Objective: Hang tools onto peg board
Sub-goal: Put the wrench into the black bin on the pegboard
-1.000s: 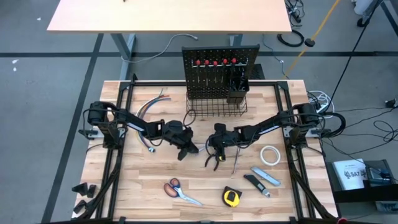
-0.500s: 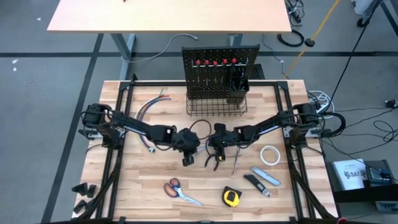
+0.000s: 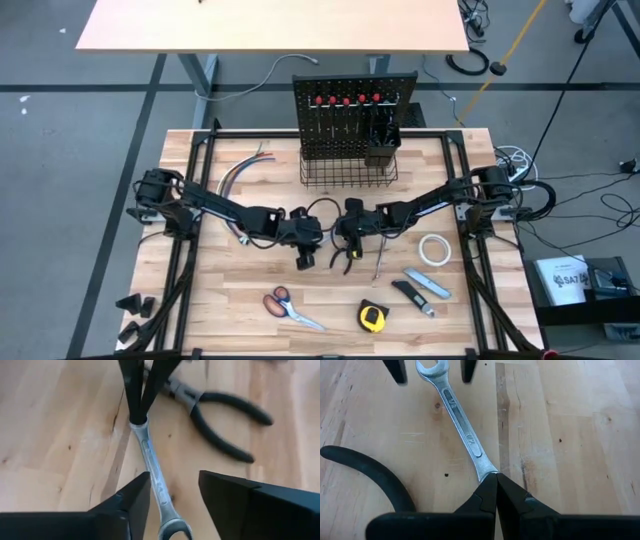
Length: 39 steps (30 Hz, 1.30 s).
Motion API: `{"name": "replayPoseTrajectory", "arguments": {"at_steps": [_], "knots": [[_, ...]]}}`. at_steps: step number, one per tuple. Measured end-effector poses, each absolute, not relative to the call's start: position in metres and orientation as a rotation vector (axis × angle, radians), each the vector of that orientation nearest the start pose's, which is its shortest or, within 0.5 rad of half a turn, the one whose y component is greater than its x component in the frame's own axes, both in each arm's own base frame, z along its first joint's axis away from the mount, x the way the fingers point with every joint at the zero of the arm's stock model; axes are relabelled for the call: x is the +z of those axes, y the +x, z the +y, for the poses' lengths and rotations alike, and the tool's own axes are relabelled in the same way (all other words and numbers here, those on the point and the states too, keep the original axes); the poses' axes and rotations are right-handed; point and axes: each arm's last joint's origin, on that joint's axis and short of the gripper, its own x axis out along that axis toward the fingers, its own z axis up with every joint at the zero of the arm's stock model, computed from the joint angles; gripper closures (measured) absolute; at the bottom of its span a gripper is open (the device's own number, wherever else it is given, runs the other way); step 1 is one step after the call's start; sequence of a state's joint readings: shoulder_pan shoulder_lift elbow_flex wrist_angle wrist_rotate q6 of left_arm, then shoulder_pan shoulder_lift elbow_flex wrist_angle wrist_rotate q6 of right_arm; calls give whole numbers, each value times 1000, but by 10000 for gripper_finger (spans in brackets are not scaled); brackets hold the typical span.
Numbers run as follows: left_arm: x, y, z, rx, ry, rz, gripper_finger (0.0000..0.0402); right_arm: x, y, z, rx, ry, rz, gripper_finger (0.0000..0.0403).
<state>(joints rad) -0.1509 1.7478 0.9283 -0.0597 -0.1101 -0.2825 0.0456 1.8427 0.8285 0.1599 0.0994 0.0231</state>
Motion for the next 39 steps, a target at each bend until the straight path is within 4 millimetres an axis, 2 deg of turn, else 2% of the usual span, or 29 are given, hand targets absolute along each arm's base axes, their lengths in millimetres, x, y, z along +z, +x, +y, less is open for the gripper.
{"name": "replayPoseTrajectory", "arguments": {"at_steps": [8,25,31,39], "knots": [[122,340,-41,116,-146,948,209,109,335,12,-61,-38,849,403],[118,335,-37,85,-168,1039,237,109,335,12,-63,-35,845,403],[117,335,-37,58,-116,1046,265,111,338,13,-44,15,807,403],[116,334,-33,59,-126,1056,333,112,340,11,-20,61,778,403]]}}
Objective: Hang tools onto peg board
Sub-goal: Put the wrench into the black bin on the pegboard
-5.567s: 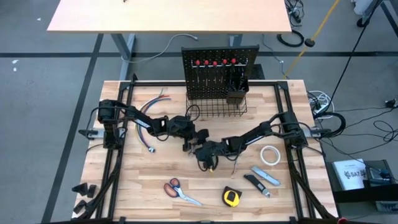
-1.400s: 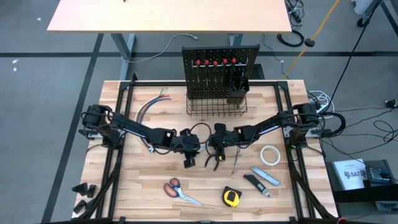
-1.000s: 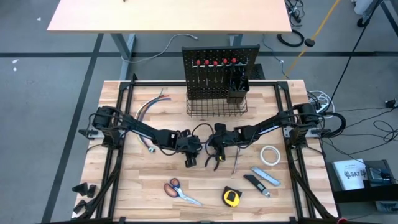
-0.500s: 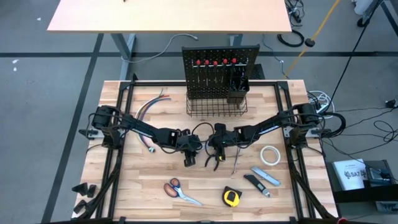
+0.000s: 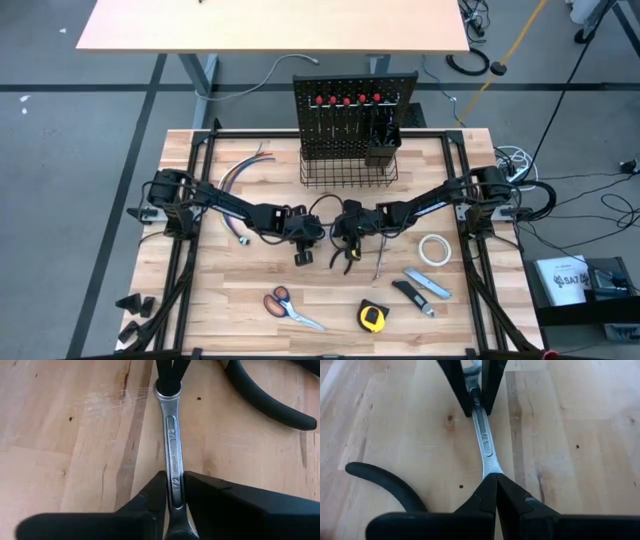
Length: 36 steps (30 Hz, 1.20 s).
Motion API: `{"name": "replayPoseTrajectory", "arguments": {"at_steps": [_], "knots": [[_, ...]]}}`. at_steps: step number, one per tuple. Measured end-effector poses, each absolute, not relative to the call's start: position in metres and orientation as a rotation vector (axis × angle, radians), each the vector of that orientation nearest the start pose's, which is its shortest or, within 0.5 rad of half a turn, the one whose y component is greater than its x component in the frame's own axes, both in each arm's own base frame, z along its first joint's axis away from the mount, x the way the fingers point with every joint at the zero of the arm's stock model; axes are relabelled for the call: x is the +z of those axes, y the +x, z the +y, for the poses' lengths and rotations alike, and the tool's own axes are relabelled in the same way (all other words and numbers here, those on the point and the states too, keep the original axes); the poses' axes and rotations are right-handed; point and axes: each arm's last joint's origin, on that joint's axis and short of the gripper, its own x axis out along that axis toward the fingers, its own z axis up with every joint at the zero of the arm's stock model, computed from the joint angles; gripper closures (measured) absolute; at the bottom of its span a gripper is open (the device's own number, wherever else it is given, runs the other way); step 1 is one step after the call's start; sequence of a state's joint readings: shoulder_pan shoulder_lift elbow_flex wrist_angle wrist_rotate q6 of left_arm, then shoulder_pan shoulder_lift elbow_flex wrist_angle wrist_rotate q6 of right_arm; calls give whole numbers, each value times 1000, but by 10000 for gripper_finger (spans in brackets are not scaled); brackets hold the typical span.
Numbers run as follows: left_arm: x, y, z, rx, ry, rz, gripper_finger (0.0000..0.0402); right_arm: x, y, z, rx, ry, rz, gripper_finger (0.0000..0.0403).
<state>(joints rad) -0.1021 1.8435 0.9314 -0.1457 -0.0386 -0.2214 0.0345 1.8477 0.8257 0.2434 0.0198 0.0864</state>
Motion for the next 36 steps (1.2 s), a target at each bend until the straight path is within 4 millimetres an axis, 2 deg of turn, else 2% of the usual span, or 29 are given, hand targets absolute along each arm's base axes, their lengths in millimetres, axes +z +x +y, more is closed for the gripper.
{"name": "replayPoseTrajectory", "arguments": {"at_steps": [4,13,15,19,22,26,29,33,36], "knots": [[116,333,-32,49,-130,1071,363,112,340,11,-20,66,779,403],[115,333,-29,6,-70,1074,363,114,341,11,-10,44,758,401],[115,333,-29,1,-47,1072,363,120,341,12,-3,19,740,393],[115,334,-30,4,2,1059,363,145,339,15,3,-12,649,361],[119,337,-36,7,98,1041,363,164,336,20,12,19,594,331],[123,339,-53,30,290,1019,363,174,333,22,-42,242,568,291],[125,338,-65,93,456,992,363,170,331,21,-88,364,615,262],[134,340,-81,188,635,918,363,157,328,22,-123,413,706,232],[138,342,-93,173,704,862,363,153,331,22,-121,416,705,217]]}}
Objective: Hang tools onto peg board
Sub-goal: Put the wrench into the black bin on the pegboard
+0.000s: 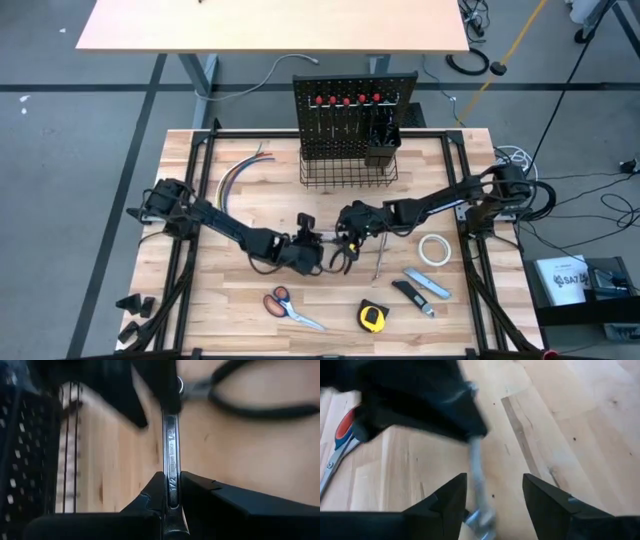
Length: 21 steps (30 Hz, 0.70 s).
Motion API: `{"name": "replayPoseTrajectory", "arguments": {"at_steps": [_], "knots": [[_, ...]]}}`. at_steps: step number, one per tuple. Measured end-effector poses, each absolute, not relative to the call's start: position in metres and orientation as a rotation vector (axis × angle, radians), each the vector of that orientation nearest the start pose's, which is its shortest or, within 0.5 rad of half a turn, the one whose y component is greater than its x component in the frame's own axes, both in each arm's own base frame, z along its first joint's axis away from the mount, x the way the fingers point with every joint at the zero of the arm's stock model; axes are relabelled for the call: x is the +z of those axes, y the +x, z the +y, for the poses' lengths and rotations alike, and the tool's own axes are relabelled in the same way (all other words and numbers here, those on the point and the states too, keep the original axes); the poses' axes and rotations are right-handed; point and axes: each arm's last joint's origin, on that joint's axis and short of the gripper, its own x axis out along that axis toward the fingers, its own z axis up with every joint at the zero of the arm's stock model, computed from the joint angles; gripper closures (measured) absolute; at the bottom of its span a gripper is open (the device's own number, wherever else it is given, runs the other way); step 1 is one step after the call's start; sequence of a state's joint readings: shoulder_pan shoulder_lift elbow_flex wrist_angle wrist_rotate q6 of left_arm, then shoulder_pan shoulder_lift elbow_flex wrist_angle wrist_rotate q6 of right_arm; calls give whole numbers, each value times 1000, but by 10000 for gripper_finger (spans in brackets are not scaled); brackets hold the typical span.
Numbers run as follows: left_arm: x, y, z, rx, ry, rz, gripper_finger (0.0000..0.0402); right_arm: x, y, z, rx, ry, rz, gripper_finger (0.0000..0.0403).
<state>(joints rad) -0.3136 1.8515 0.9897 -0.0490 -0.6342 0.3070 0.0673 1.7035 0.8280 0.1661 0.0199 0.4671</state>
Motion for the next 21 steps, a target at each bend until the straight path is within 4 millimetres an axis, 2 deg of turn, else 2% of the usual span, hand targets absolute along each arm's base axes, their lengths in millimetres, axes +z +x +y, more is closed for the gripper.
{"name": "replayPoseTrajectory", "arguments": {"at_steps": [4,12,17,21], "knots": [[144,345,-100,153,735,829,363,153,333,23,-89,416,683,211],[146,346,-101,135,729,812,363,155,335,24,-9,442,675,220],[147,348,-102,126,710,784,363,156,335,26,43,465,682,241],[147,348,-102,121,708,784,363,155,335,26,43,465,682,273]]}}
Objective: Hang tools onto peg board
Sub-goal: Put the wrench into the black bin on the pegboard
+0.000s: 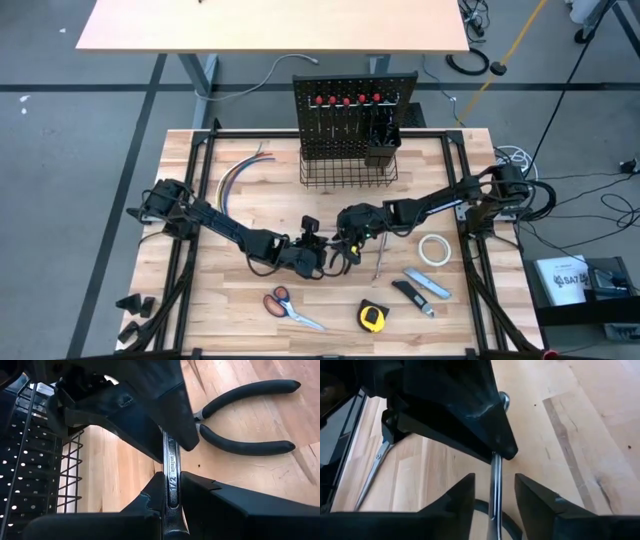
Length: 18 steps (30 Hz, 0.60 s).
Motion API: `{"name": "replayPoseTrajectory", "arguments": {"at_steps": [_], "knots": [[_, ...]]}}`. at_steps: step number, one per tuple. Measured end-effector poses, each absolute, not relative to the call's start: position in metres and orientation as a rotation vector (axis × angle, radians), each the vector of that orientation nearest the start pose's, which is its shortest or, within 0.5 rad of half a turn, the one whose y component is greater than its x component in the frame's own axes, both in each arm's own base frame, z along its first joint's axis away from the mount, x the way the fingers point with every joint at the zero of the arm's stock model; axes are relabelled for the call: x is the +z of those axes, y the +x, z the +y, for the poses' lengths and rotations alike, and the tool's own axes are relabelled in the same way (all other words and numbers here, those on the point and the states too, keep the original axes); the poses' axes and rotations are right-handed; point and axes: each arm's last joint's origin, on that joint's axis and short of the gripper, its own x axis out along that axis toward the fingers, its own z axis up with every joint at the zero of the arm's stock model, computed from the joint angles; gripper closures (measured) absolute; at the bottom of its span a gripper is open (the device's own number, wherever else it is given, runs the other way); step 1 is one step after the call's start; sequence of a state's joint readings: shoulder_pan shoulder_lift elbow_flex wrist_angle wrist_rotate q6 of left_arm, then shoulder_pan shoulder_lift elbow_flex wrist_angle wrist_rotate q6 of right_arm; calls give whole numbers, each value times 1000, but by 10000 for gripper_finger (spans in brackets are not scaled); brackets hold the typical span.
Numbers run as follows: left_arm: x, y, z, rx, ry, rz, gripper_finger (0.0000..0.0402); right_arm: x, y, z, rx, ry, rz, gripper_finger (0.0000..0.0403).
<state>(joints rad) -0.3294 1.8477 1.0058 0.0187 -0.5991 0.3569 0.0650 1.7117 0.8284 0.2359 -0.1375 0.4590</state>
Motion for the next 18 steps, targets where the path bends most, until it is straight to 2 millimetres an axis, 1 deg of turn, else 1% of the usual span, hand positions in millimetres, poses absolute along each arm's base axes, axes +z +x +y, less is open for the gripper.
{"name": "replayPoseTrajectory", "arguments": {"at_steps": [9,12,14,18], "knots": [[148,348,-102,120,706,783,363,155,335,26,53,426,682,384],[148,349,-102,124,697,777,363,155,335,26,72,396,684,393],[149,349,-102,123,689,767,346,155,334,26,94,379,686,393],[151,351,-103,112,668,748,283,155,335,27,101,359,680,397]]}}
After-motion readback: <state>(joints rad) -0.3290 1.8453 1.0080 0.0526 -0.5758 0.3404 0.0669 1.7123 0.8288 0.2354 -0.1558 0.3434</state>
